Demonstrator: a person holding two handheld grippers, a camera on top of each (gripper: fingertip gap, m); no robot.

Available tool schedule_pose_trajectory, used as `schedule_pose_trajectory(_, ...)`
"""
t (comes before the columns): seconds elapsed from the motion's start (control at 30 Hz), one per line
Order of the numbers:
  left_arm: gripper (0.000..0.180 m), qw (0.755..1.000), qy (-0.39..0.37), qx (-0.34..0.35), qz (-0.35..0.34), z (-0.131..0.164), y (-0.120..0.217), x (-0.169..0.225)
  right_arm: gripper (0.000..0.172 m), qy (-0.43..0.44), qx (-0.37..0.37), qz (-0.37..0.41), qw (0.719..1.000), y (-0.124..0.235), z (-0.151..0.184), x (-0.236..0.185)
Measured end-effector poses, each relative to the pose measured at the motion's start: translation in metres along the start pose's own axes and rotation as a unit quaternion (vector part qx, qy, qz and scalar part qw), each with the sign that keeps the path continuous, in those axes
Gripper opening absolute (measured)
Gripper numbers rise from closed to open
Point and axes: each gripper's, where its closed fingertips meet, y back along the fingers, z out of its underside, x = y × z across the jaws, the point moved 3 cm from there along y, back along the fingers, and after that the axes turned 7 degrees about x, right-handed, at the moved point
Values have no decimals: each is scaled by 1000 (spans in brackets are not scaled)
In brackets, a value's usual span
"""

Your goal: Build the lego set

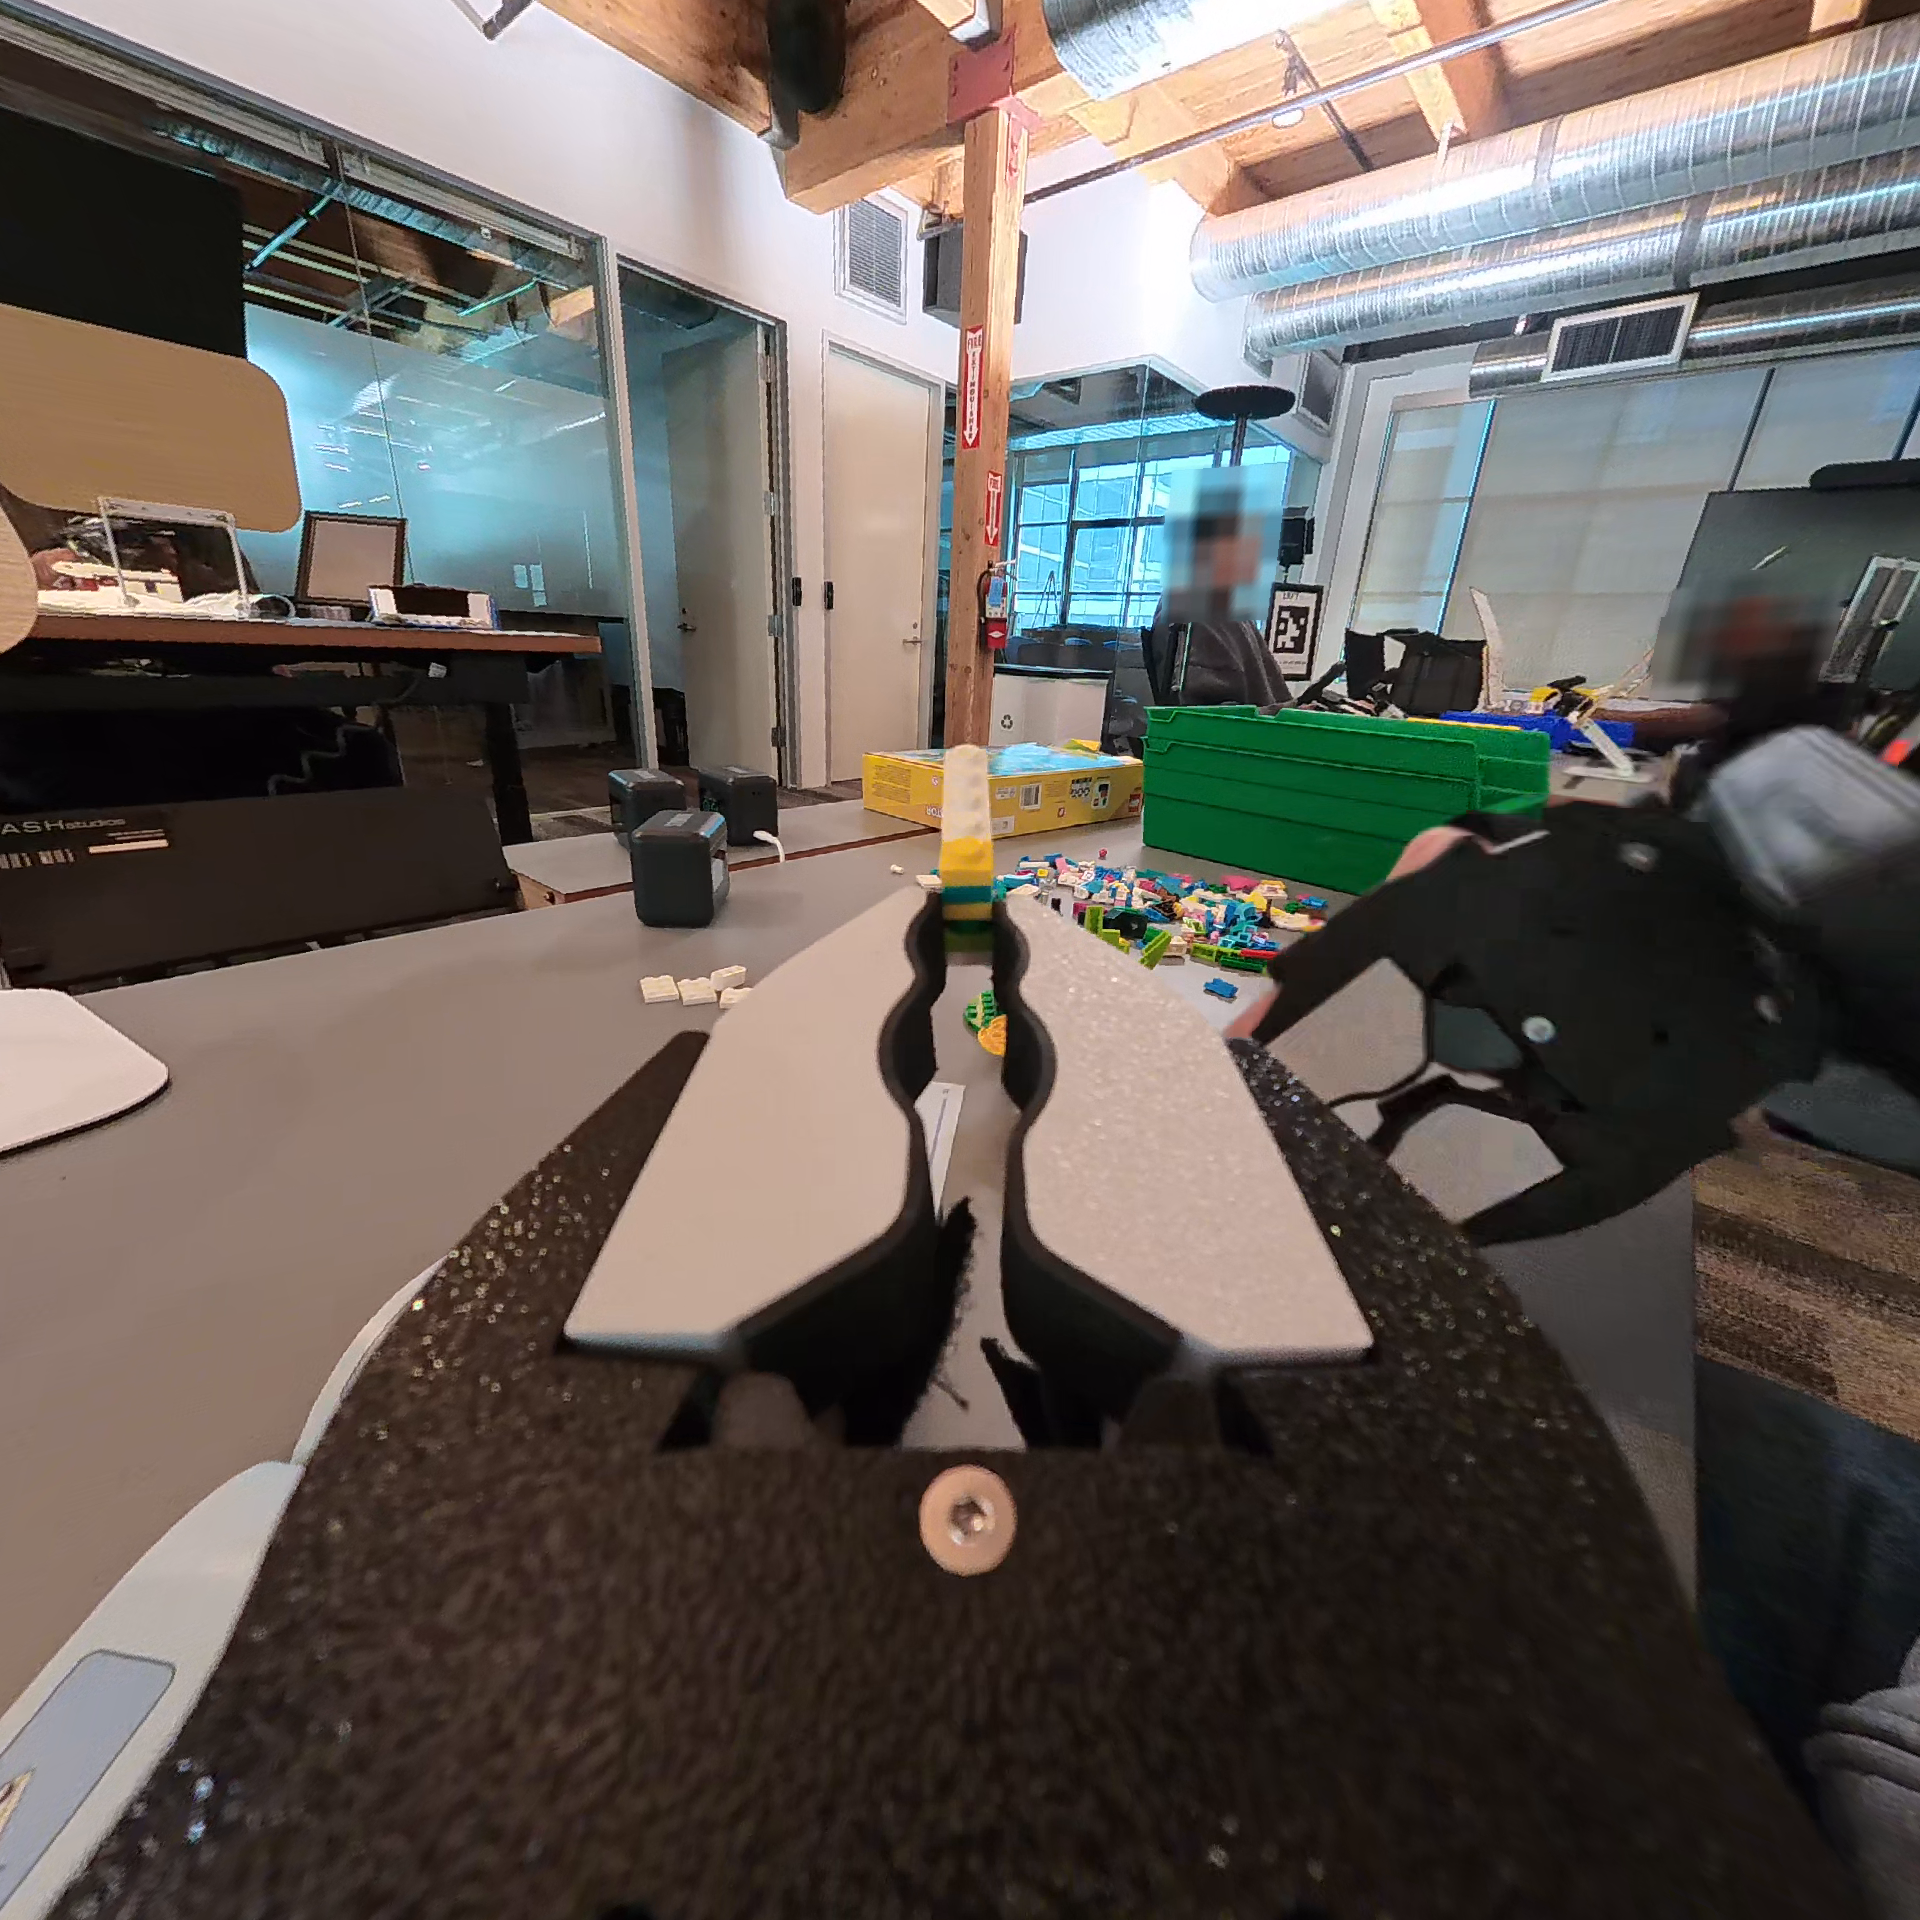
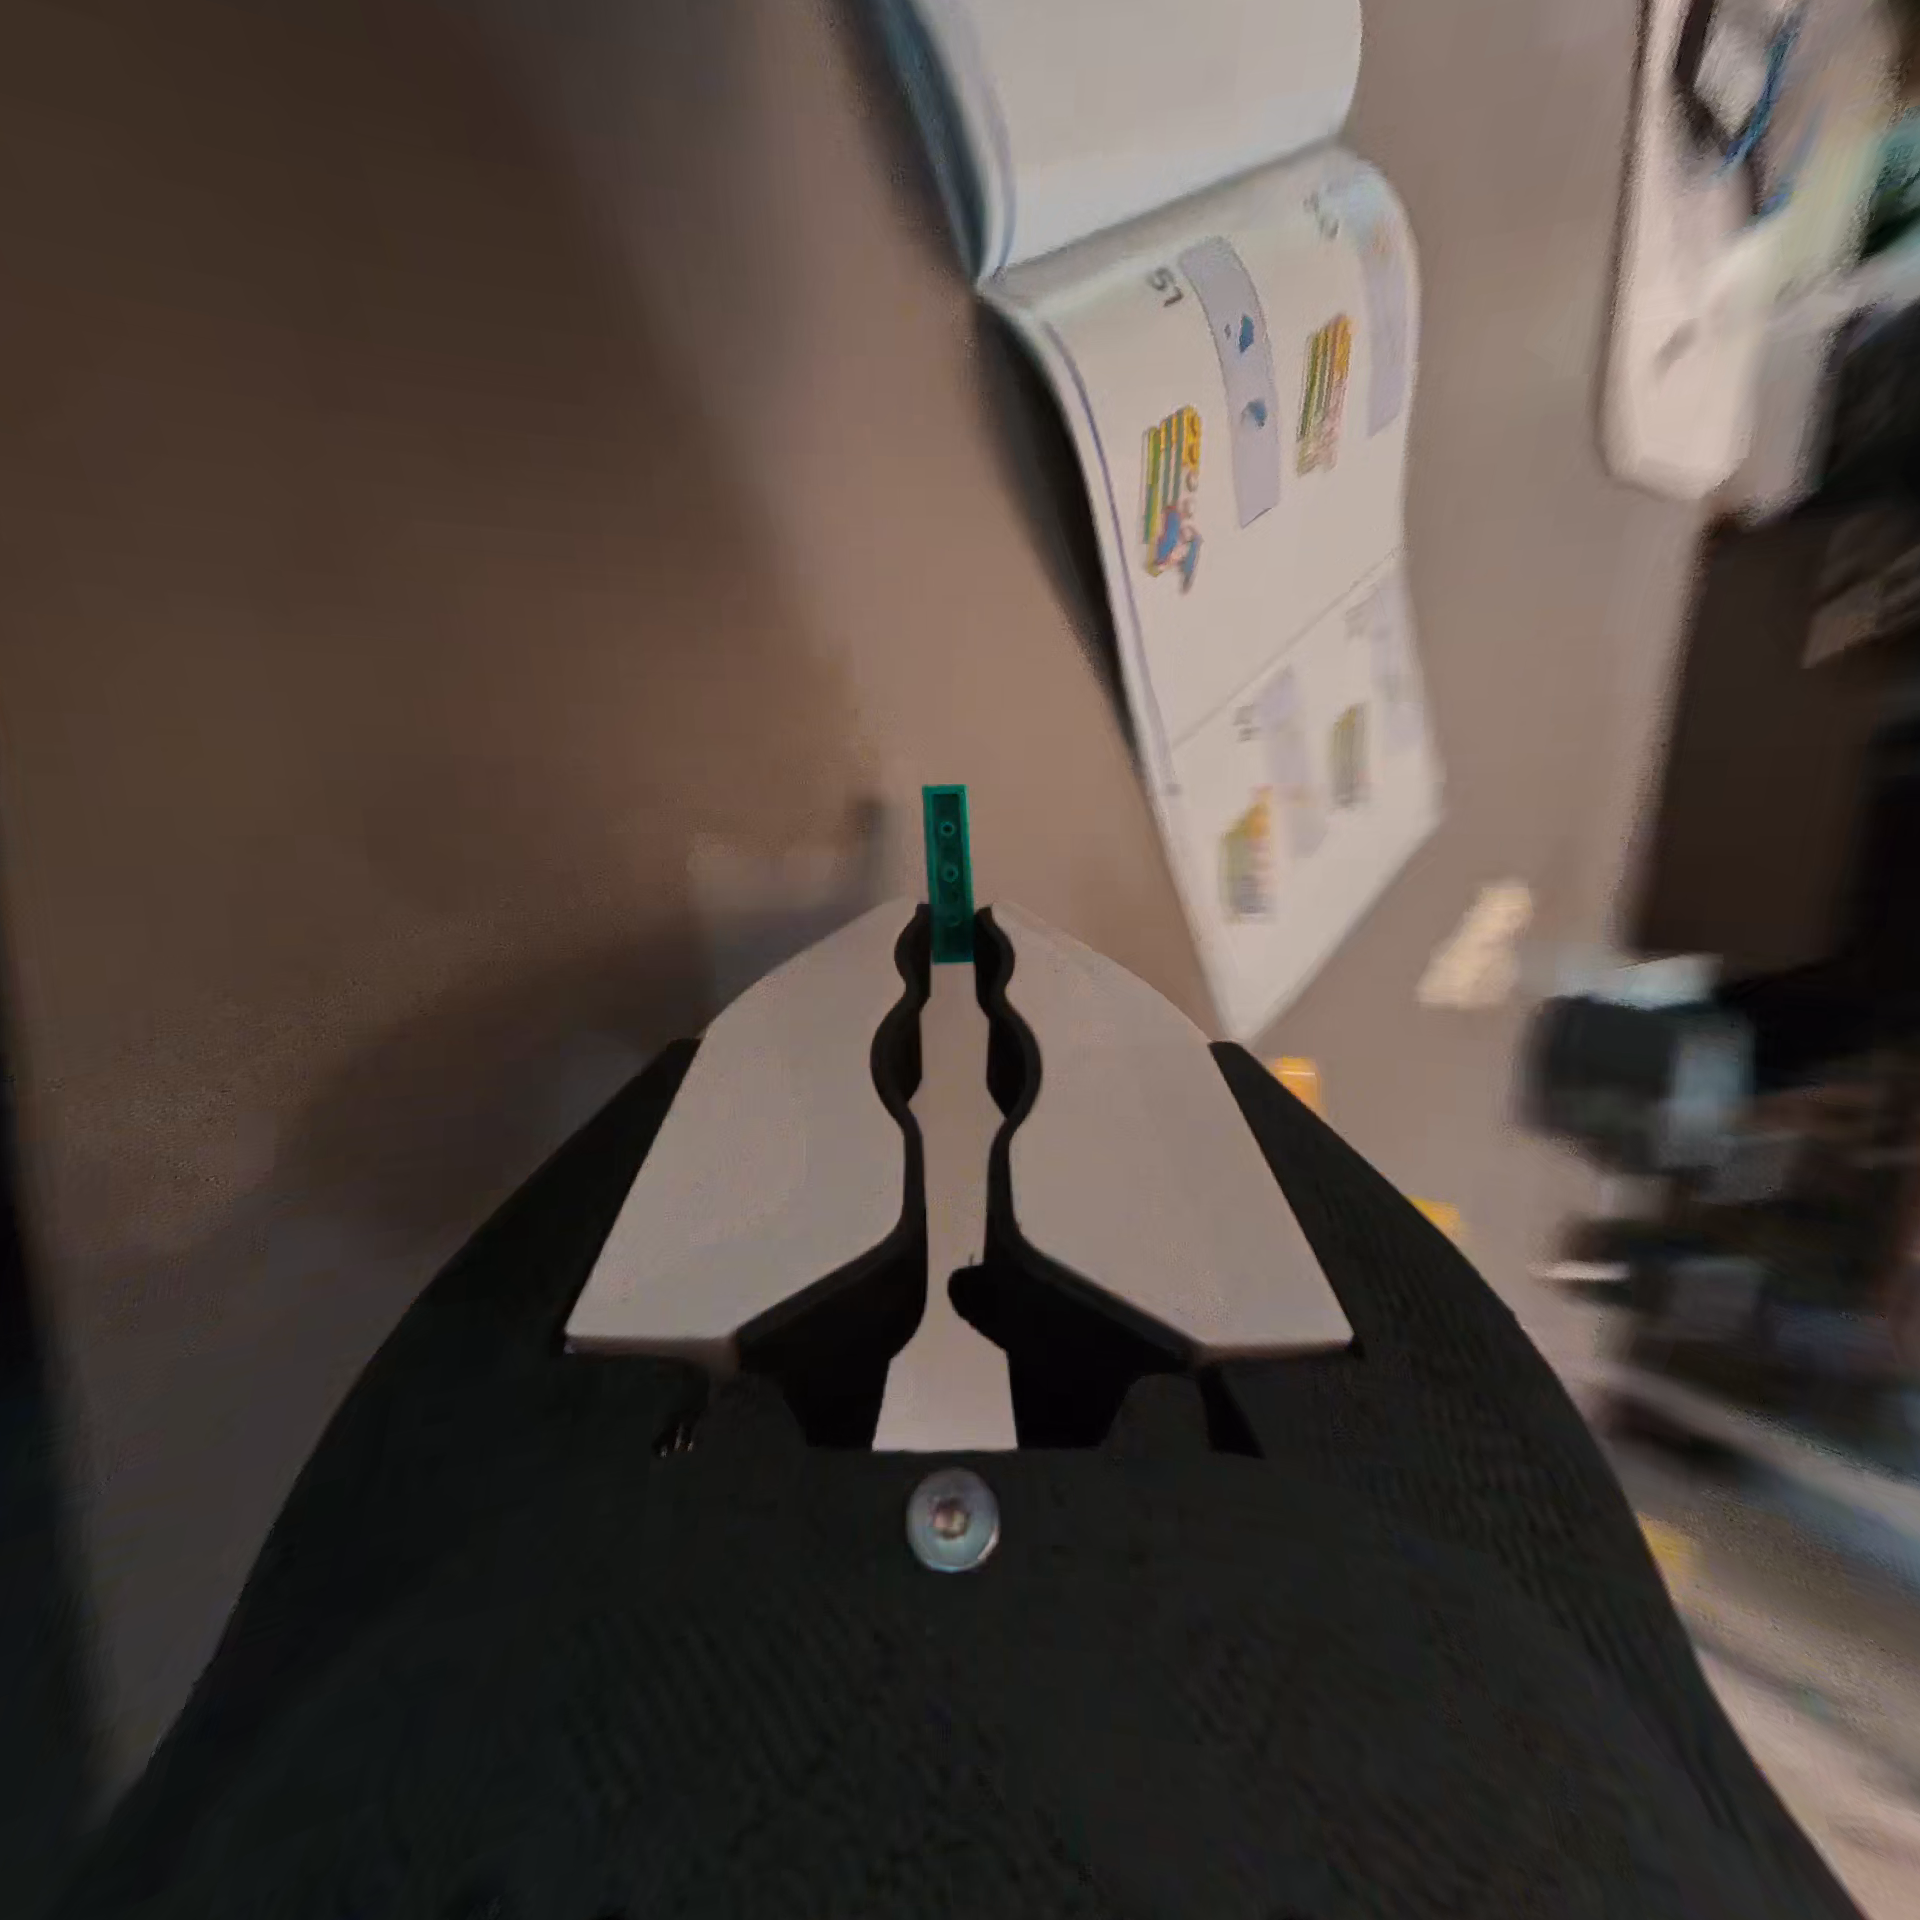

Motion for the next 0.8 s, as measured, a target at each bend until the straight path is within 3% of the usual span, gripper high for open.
schedule_pose_trajectory(0.03, 8, 1000, 0, 0, 1, 0, 0, 0, 6, 106, -13, 33, 994, 3, 5, 4)
schedule_pose_trajectory(0.07, 8, 1000, 1, 0, 1, 0, -1, 1, 6, 220, -27, 74, 972, 6, 8, 10)
schedule_pose_trajectory(0.13, 8, 1000, 1, -1, 3, 1, -2, 2, 6, 420, -61, 123, 897, 9, 16, 16)
schedule_pose_trajectory(0.2, 8, 1000, 0, -2, 4, 1, -2, 3, 6, 527, -70, 137, 836, 8, 23, 14)
schedule_pose_trajectory(0.33, 8, 1000, -1, -2, 5, 1, -2, 4, 6, 621, -47, 110, 775, 10, 30, 1)
schedule_pose_trajectory(0.5, 8, 1000, 2, -3, 10, 2, -4, 6, 6, 673, -1, 75, 735, 18, 26, -13)
schedule_pose_trajectory(0.6, 8, 1000, 2, -3, 13, 3, -5, 7, 10, 678, 41, 48, 733, 20, 25, -26)
schedule_pose_trajectory(0.67, 8, 1000, 3, -3, 15, 2, -4, 7, 23, 657, 61, 34, 751, 24, 24, -30)
schedule_pose_trajectory(0.73, 8, 1000, 5, 0, 17, 2, -4, 7, 34, 598, 72, 20, 798, 32, 22, -25)
schedule_pose_trajectory(0.8, 8, 1000, 9, 1, 19, 1, -4, 8, 23, 460, 72, 15, 885, 38, 20, -13)
